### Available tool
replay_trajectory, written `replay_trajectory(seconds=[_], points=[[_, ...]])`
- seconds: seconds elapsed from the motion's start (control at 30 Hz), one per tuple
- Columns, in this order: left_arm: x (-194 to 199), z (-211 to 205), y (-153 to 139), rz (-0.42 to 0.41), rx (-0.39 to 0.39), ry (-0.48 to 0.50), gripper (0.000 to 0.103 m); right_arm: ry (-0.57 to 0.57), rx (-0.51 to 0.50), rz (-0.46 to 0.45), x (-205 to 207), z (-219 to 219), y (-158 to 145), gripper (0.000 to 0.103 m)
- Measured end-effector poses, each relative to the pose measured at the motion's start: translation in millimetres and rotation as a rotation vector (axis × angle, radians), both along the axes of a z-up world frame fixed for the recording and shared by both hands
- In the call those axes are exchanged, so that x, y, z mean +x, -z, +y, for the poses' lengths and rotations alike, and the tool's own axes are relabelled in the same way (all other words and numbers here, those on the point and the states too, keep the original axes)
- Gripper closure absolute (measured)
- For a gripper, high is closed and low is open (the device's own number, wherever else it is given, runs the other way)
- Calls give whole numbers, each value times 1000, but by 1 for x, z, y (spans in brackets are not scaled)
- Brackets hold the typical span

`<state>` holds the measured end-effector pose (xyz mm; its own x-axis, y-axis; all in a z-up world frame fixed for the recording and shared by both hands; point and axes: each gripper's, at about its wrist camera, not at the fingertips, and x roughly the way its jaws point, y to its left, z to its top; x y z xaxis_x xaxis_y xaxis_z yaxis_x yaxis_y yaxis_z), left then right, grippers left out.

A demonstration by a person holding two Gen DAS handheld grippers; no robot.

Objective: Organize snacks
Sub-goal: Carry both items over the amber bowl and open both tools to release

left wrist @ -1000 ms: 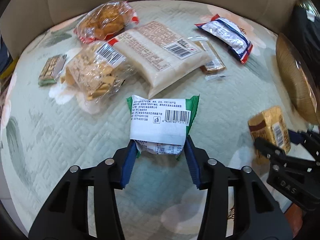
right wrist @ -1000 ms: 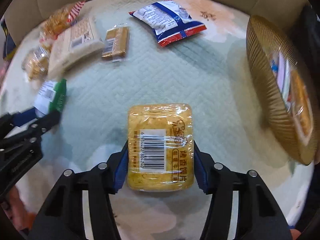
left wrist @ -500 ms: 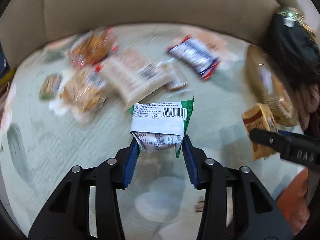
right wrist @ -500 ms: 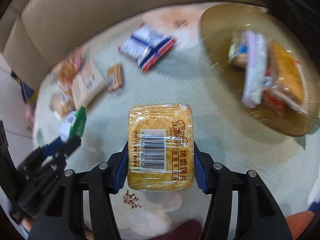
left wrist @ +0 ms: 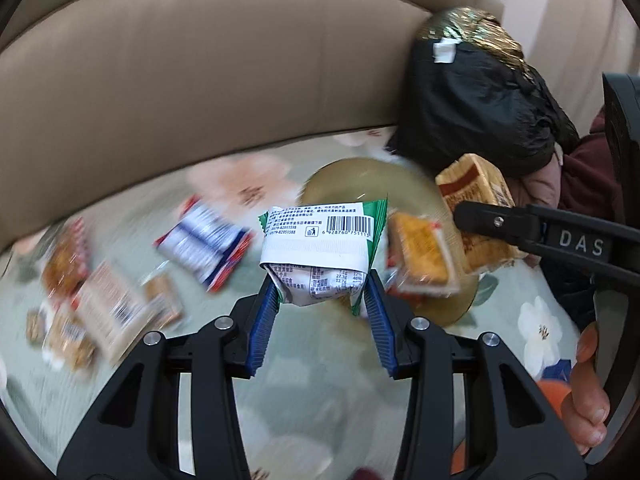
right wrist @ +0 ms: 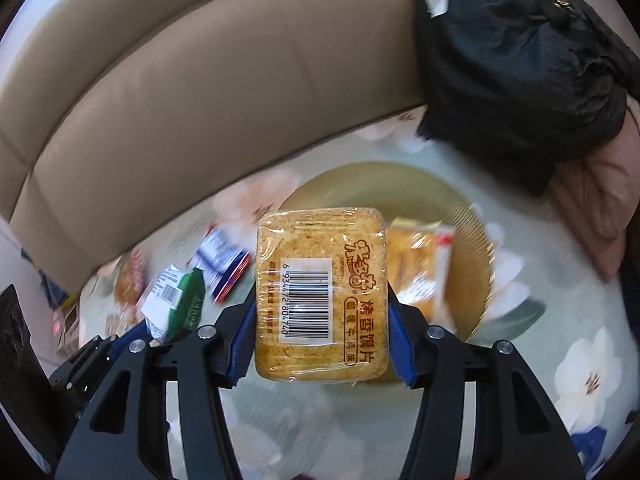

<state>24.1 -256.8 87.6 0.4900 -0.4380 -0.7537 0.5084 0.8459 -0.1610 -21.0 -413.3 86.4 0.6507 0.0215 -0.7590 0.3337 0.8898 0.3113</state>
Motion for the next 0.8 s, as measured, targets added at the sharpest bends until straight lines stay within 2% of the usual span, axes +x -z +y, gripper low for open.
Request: replay_trajectory(seconds=[0.07,0.1,0.13,0.17,0.33,0.5,0.7,0.8], points=[[13,-18,3,1,-4,20,59,19,15,8,12,-16,5,47],[21,-28,5,9,-6,31,55,21,26,9,18,-22,8,41],[27,-36,7,18,-8,36,40,29,42,14,23,-29,12,37],[32,-40,10,24,-8,29,33,39,47,21,25,-34,14,35],[44,-30,22,50,11,12,34,50,81,44,20,-44,27,35],[36,27,29,73,22,-74,31,12,110,93,10,-20,36,32],[-3,122,18,97,-17,-231,27,-176,64,96,0,71,29,13],[-21,167,12,107,-26,-339,23,-287,41,112,-6,126,38,11]])
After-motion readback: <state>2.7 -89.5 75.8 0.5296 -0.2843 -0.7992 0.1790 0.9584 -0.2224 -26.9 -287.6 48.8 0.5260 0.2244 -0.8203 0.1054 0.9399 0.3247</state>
